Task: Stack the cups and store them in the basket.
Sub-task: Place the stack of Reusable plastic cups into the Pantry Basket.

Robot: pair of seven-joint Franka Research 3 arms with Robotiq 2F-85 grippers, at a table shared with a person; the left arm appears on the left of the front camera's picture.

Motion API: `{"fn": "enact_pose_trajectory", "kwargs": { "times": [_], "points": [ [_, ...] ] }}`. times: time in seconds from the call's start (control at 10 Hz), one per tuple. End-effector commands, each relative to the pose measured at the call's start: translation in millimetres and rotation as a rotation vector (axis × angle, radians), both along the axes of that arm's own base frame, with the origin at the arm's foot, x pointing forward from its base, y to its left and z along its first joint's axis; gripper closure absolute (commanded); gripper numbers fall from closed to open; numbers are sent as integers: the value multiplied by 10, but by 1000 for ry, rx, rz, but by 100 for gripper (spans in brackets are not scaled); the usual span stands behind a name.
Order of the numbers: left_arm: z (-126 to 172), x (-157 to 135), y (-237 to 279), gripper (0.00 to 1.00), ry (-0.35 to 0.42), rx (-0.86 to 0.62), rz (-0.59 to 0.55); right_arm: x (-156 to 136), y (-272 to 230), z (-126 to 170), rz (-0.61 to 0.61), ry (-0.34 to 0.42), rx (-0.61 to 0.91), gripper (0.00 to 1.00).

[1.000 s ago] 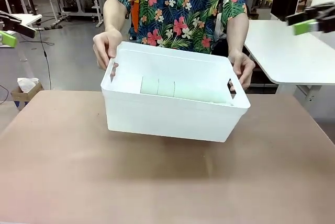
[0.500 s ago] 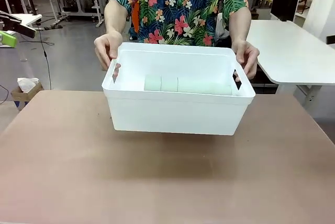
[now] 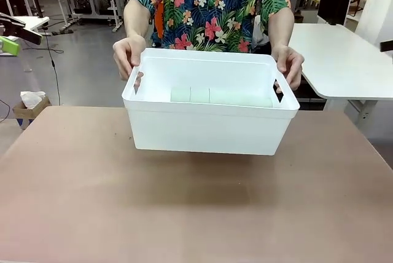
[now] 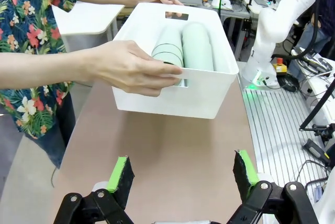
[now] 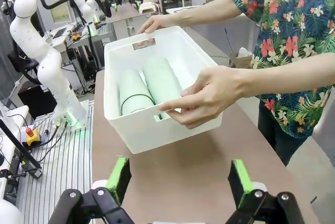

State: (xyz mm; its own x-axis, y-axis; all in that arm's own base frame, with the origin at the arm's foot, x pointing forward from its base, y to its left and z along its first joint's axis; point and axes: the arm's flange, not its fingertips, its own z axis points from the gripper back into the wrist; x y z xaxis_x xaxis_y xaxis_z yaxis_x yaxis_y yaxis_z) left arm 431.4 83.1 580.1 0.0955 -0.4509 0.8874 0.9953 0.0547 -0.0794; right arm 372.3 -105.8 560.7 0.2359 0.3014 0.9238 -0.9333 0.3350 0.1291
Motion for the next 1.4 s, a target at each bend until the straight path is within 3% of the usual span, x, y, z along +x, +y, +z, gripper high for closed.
{"fn": "enact_pose_trajectory", "kwargs": {
  "times": [0.0,1.3],
  "points": [
    [39,-12,-14,0,11,-5,2,-2,4,56,-8,-1,33,0],
    [39,-12,-14,0,11,-5,2,-2,4,56,-8,-1,33,0]
  ]
}}
